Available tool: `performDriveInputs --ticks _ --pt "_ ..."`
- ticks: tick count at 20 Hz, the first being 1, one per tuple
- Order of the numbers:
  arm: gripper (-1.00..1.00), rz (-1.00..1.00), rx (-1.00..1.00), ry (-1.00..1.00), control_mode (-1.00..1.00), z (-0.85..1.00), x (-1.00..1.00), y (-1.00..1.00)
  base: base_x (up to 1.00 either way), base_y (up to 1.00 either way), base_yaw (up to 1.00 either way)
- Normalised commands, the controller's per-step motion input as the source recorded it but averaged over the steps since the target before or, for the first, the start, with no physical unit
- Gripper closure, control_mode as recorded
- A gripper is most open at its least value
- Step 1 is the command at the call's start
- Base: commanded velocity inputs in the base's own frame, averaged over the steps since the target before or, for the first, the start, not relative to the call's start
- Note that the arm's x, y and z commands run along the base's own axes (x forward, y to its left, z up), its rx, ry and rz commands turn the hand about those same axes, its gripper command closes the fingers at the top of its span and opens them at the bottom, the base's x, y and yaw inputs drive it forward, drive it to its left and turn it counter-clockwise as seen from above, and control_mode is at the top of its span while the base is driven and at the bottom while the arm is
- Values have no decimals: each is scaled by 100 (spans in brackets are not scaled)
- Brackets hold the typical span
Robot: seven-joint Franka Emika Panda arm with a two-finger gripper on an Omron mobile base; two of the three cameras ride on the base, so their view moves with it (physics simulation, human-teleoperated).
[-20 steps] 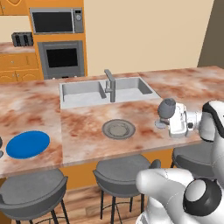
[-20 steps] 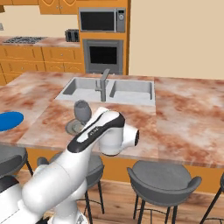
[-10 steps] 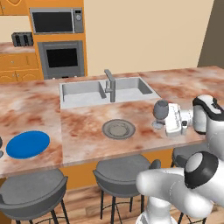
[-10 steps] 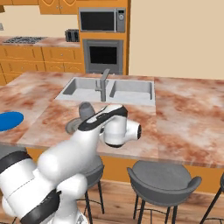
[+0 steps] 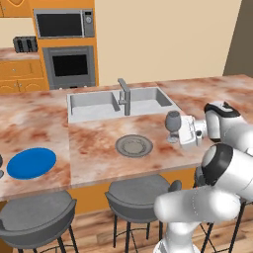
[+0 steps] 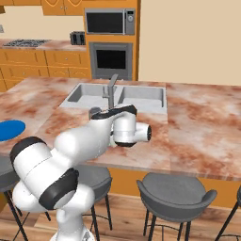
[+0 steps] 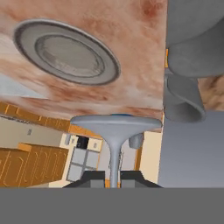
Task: Retrieve the wine glasses from the counter and place one next to each plate.
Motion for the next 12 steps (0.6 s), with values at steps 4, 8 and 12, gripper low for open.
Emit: performDriveInputs --ticks 4,8,12 --pt "100 3 0 0 -100 -28 37 0 0 0 0" --pt "100 5 0 0 -100 -33 32 0 0 0 0" --pt "100 5 0 0 -100 -21 26 0 0 0 0"
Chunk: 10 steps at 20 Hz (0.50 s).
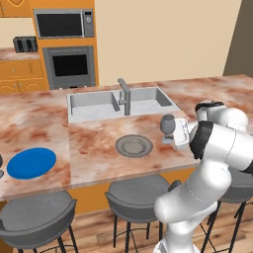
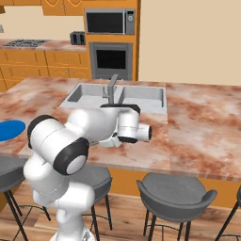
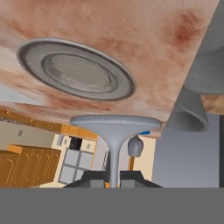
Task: Retrieve the wine glasses from the counter and place one next to each plate.
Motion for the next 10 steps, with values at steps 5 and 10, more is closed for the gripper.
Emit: performDriveInputs --ticks 5,10 --pt "100 4 0 0 -100 -14 26 0 0 0 0" --pt "100 1 1 0 -100 -10 25 0 0 0 0"
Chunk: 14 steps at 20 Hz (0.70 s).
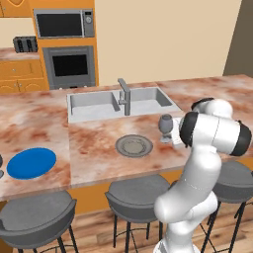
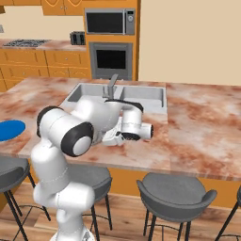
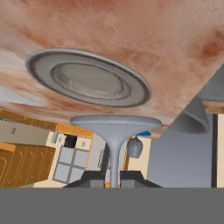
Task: Retrieve the wine glasses from the counter and place one next to each plate.
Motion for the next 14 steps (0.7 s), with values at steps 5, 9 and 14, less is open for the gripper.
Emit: performDriveInputs --ticks 5,9,14 --pt "100 0 0 0 -100 -12 20 0 0 0 0" --pt "100 0 0 0 -100 -15 12 0 0 0 0" --pt "100 0 0 0 -100 -20 13 0 0 0 0"
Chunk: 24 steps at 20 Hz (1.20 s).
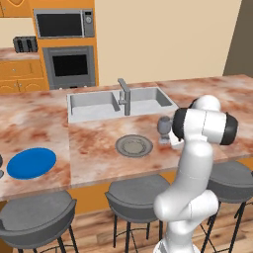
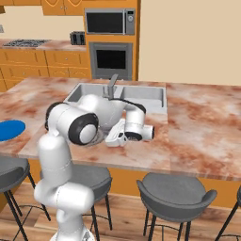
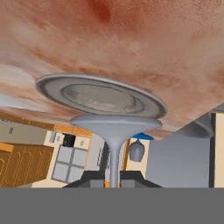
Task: Retrieve the wine glasses from the counter and place one next to each plate.
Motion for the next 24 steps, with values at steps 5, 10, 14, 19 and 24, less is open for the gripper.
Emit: performDriveInputs --ticks 5,10,14,19,24 --pt "100 0 0 0 -100 -19 6 0 0 0 0" --pt "100 0 0 0 -100 -23 17 3 0 0 0" --pt "100 0 2 0 -100 -21 23 5 0 0 0" --pt "100 0 2 0 -100 -12 24 0 0 0 0" --pt "100 0 0 0 -100 -2 23 0 0 0 0"
